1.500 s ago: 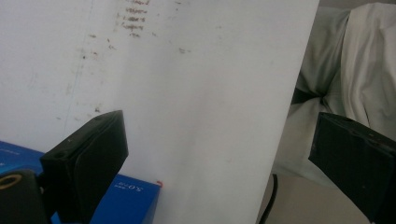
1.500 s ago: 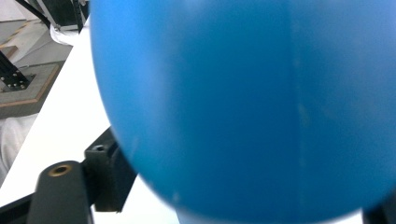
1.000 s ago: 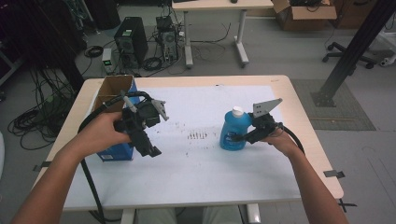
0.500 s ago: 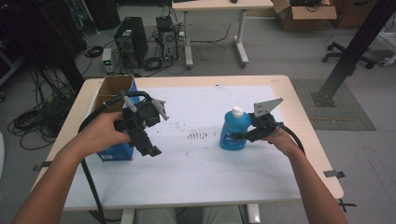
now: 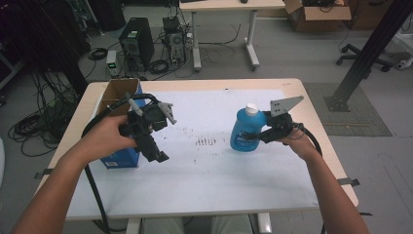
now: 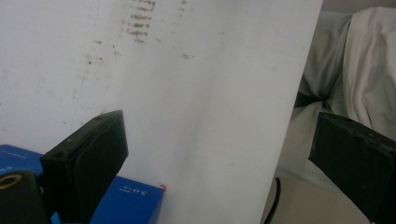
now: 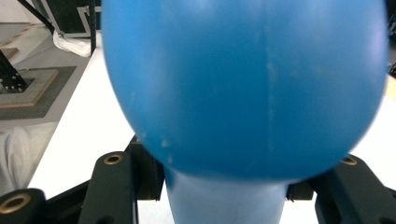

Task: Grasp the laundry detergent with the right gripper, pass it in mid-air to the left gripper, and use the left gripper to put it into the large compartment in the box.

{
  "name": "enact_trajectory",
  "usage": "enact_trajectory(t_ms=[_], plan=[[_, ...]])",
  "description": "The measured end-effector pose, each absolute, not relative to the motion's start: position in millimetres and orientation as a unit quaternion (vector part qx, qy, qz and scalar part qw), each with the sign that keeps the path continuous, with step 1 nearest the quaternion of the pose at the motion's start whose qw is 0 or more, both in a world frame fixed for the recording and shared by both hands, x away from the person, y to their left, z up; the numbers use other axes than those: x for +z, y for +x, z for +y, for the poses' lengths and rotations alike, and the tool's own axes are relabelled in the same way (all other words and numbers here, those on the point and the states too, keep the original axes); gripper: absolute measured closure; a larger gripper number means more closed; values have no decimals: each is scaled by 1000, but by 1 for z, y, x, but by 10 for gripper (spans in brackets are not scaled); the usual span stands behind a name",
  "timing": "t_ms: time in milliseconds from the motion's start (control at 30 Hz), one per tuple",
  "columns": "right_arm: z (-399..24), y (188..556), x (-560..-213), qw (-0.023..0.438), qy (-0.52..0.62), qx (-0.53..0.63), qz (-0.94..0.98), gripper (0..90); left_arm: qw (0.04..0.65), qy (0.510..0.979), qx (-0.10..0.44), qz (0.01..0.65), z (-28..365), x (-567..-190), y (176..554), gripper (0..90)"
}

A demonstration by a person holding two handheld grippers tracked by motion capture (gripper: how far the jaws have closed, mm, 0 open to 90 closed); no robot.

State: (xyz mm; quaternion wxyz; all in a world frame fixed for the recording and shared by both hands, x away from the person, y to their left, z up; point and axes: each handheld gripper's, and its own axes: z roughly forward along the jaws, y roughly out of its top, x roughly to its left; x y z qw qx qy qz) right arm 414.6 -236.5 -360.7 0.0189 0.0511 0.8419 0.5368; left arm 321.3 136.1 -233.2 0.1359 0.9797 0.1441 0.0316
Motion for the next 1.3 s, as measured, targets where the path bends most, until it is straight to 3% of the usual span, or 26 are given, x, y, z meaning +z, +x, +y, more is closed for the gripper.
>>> enact_trajectory(t_ms=[633,1300], plan=[[-230,384,-304,36,46,524,850,438,142,982,43,120,122,-211,318,46],[-193,356,-287,27,24,508,861,438,121,989,42,80,85,-186,324,46]])
